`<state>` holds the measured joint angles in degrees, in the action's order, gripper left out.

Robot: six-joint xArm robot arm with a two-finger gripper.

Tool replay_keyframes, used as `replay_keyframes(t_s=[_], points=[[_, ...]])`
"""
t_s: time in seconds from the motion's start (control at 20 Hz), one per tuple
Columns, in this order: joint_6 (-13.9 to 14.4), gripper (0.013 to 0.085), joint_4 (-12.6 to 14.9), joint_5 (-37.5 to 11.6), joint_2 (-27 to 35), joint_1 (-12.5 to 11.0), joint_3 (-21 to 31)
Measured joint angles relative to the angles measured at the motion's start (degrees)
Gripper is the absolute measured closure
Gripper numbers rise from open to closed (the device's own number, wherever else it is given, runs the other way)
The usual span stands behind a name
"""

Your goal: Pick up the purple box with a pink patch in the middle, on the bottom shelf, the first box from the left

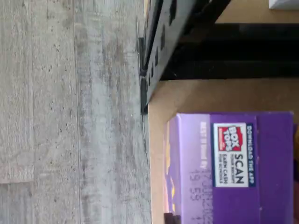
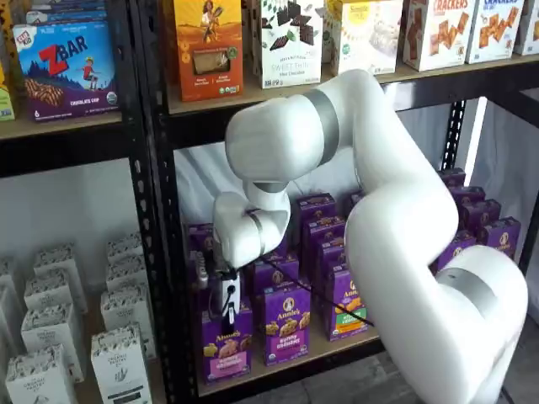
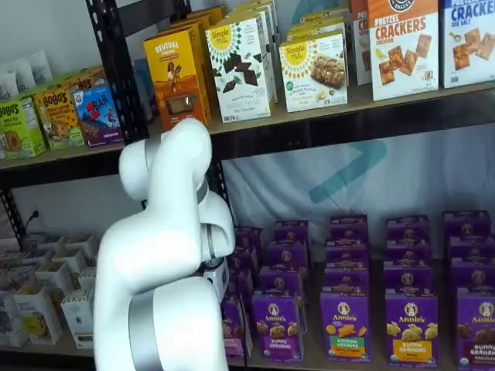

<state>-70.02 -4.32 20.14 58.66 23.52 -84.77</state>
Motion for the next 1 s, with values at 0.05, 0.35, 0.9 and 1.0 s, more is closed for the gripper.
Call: replay_keyframes(t_s=[0.05, 0.35, 0.9, 1.0], points=[[0.06, 0.0610, 0.06, 0.07, -0.05, 0.00, 0.04], [1.14, 0.0610, 1.03, 1.06, -0.88, 0.22, 0.86], [2.50, 0.0610, 1.93, 0.67, -6.30, 0.85, 8.07], [1.95, 0.0610, 1.28, 0.34, -7.88, 0.91, 10.04]])
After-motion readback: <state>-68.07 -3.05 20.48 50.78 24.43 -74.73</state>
